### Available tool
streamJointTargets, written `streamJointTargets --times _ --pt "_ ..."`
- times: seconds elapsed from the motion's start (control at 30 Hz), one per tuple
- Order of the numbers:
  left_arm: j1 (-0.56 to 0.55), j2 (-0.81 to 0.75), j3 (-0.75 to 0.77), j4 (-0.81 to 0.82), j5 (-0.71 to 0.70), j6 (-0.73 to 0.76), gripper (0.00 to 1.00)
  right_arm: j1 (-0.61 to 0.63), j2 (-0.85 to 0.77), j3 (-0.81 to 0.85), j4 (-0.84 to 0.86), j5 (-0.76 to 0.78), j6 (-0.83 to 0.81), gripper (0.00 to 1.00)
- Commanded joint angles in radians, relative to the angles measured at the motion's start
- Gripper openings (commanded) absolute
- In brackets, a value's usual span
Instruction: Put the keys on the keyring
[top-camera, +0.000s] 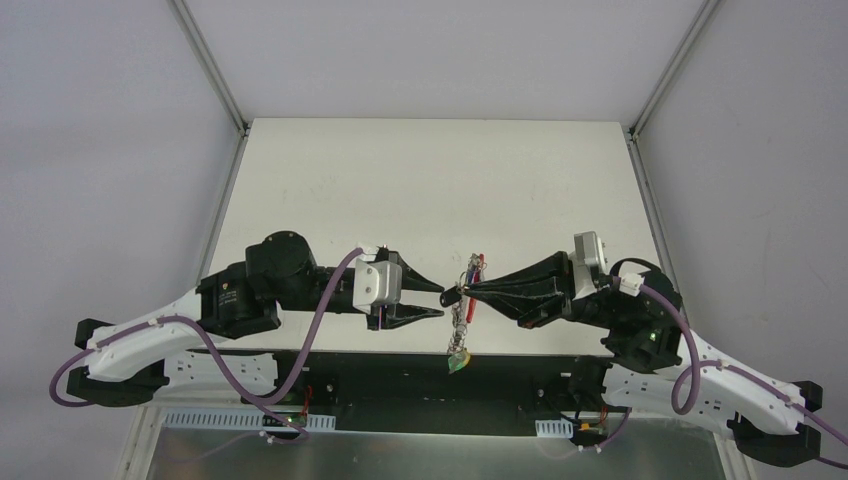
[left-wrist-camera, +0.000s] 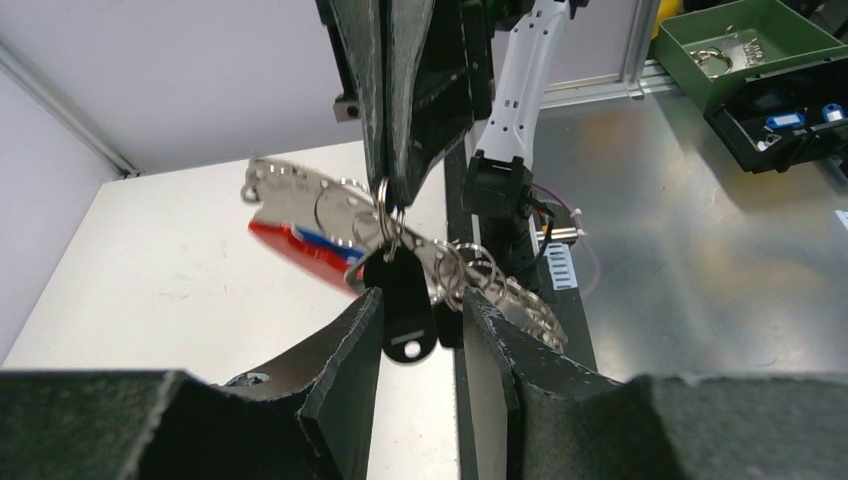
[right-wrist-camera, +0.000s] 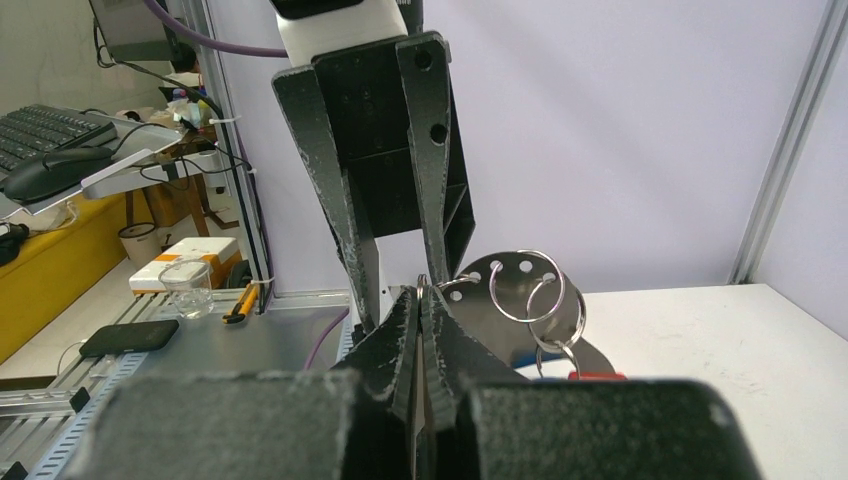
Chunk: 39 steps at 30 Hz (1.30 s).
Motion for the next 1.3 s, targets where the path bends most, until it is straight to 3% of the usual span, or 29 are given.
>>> streamJointTargets --times 0.0,0.37,1.27 --pt "0.007 0.036 0.075 0.056 0.075 -0.012 0.33 0.005 -0.009 -0.007 0.139 -0.013 0.027 0.00" --pt "0.007 0.063 0.075 0.094 0.099 -0.017 0.27 0.005 -0.002 -0.014 0.161 -0.035 0.033 0.00" --pt "0.006 0.008 0.047 0.123 0.056 0.007 0.28 0.004 0.021 -0.002 0.071 -0.079 0.025 0.00"
